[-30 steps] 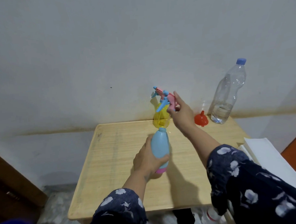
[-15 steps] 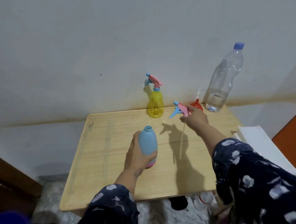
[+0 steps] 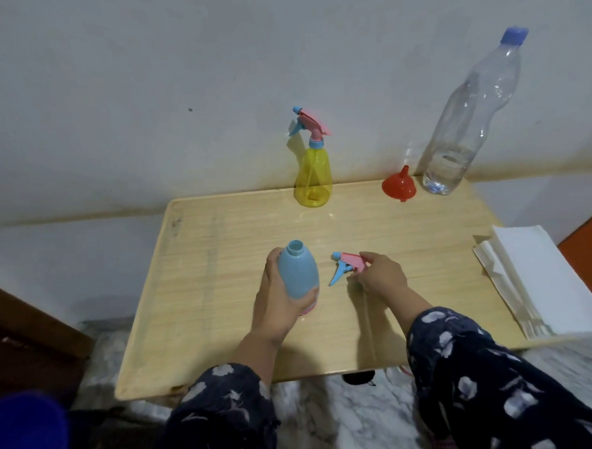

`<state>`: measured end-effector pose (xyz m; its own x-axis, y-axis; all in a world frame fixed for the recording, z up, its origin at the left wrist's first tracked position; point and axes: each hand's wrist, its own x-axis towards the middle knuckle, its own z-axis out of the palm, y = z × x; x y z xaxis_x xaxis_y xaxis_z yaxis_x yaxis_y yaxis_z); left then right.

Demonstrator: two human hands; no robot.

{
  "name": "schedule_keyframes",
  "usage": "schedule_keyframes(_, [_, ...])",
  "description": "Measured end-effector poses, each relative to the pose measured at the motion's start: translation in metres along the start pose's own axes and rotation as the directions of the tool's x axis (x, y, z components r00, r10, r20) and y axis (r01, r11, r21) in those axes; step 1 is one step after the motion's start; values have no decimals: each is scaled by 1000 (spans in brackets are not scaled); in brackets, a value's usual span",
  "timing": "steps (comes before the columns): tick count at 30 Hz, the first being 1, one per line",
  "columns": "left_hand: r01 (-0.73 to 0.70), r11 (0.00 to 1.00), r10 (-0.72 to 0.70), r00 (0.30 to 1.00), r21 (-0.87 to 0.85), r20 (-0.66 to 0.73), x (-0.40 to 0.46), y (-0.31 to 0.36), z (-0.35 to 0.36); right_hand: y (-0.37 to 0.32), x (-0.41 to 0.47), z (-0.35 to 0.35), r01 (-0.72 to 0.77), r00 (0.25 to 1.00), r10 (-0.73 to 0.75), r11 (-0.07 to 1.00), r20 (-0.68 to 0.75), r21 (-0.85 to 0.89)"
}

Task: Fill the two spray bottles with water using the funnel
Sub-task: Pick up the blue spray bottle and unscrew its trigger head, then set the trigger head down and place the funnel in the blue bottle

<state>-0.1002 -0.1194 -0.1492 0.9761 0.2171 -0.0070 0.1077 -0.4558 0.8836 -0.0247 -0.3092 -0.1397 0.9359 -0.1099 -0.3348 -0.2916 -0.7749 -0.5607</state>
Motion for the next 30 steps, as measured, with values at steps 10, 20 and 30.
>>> schedule_keyframes(10, [-4, 999, 4, 1000, 33, 16, 5, 1, -4, 4, 2, 9, -24, 1000, 24, 1000, 14, -13])
schedule_keyframes(20, [-43, 990, 51, 997, 134, -53, 44, 40, 2, 11, 43, -30, -11, 998, 13, 999, -53, 47])
schedule_keyframes(30, [-15, 996, 25, 993, 83, -119, 98, 83, 54, 29, 146, -93, 176, 958, -199, 976, -206, -126])
